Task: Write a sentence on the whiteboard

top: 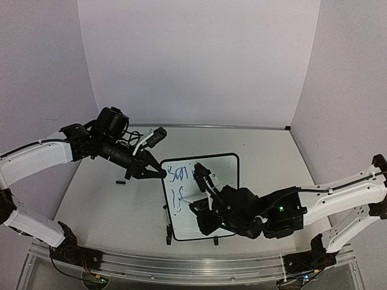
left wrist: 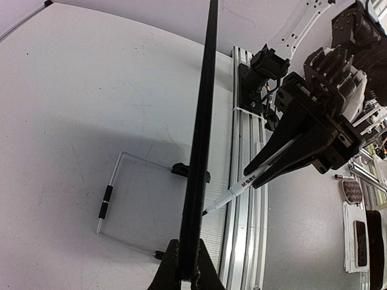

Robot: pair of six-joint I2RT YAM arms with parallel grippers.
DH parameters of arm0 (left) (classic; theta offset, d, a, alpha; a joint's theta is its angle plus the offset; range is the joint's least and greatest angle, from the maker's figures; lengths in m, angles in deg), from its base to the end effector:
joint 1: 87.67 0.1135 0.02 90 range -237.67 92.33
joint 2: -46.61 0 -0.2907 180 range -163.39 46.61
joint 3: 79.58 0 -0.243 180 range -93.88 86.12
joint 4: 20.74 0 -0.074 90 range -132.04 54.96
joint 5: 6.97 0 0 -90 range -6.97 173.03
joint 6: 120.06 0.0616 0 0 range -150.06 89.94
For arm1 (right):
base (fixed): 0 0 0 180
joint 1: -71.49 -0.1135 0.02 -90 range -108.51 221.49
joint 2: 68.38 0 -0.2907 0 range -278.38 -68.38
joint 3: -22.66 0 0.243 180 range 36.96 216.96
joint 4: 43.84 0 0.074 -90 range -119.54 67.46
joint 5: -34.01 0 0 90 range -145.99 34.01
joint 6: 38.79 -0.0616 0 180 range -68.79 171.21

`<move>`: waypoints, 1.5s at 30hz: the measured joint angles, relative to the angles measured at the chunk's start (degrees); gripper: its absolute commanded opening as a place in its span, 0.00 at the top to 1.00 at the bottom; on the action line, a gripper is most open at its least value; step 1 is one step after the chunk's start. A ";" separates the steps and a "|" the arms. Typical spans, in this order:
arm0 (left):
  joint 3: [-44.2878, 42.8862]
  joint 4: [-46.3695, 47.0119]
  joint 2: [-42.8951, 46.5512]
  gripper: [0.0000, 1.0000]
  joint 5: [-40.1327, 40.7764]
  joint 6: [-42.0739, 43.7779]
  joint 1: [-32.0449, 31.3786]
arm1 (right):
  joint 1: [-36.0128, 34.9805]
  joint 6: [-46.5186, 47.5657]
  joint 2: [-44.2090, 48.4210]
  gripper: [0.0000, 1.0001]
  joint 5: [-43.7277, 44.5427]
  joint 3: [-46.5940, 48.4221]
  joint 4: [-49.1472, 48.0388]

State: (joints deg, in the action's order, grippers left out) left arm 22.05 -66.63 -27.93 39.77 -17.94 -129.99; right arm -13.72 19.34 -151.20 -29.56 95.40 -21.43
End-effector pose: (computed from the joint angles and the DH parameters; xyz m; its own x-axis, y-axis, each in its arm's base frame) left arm 0.1736 -0.2152 0.3303 -0.3024 0.4821 -0.8223 0.9512 0.0968 -0.2930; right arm 0.0550 0.3284 0.2900 -0.4927 -0.2176 -0.8426 -0.7075 0.6639 0.2423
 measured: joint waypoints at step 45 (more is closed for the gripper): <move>0.02 -0.54 0.21 1.00 0.47 -0.02 -0.01 | -0.33 0.84 3.42 1.00 0.64 -0.41 1.95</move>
State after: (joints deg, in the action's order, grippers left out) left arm 22.07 -67.17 -27.72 40.23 -17.96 -130.00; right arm -14.05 20.18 -147.77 -28.92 94.99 -19.48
